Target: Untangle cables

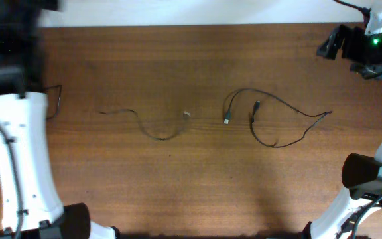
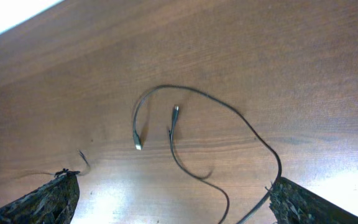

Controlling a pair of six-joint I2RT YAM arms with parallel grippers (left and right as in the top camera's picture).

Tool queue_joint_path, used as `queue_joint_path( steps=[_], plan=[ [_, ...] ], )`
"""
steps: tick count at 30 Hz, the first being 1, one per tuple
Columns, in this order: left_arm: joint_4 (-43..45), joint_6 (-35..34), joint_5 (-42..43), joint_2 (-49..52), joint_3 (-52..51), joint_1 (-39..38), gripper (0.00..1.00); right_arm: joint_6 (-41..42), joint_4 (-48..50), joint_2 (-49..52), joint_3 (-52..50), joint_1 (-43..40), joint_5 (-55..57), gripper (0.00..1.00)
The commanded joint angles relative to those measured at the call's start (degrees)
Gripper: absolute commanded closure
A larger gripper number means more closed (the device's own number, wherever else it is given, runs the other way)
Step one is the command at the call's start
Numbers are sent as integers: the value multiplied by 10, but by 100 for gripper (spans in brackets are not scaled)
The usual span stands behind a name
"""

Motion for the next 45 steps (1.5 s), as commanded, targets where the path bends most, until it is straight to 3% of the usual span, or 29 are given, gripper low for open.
queue_joint_path(
  steps=[1,4,6,9,11,13,14,15,17,20,23,25,26,28,30,34,38,45],
  plan=[
    [84,17,-8,13,10,127,100,-1,-2,-1,8,0,7,1],
    [124,18,-8,23,10,207,100,0,-2,-1,8,0,7,1],
    [106,18,-8,42,9,229,100,0,-2,-1,8,0,7,1],
    [-28,17,-8,92,9,229,99,0,-2,-1,8,0,7,1],
    [-135,17,-5,142,9,229,91,-1,-2,-1,8,0,7,1],
    [-216,-19,-6,193,9,228,64,-1,-2,-1,8,0,7,1],
    [-249,-52,-8,221,9,229,9,-1,-2,-1,8,0,7,1],
    [-269,-82,-15,238,9,229,1,-1,-2,-1,8,0,7,1],
    [-297,-142,-50,247,10,228,1,-1,-2,-1,8,0,7,1],
    [-351,-175,-70,226,32,204,1,-1,-2,-1,8,0,7,1],
    [-377,-150,37,203,33,126,1,-1,-2,-1,8,0,7,1],
    [-377,-120,123,205,25,28,1,-1,-2,-1,8,0,7,1],
    [-373,-118,132,219,22,-59,1,-1,-2,-1,8,0,7,1],
    [-368,-118,132,242,22,-140,1,-1,-2,-1,8,0,7,1],
    [-354,-125,132,315,22,-273,1,-1,-2,-1,8,0,7,1],
    [-327,-105,132,418,22,-405,1,-3,-2,-1,8,0,21,1],
    [-278,-105,132,475,22,-455,0,-3,-2,-1,8,0,20,1],
    [-235,-105,170,488,17,-499,1,-3,-2,-1,8,0,20,1]
  ],
)
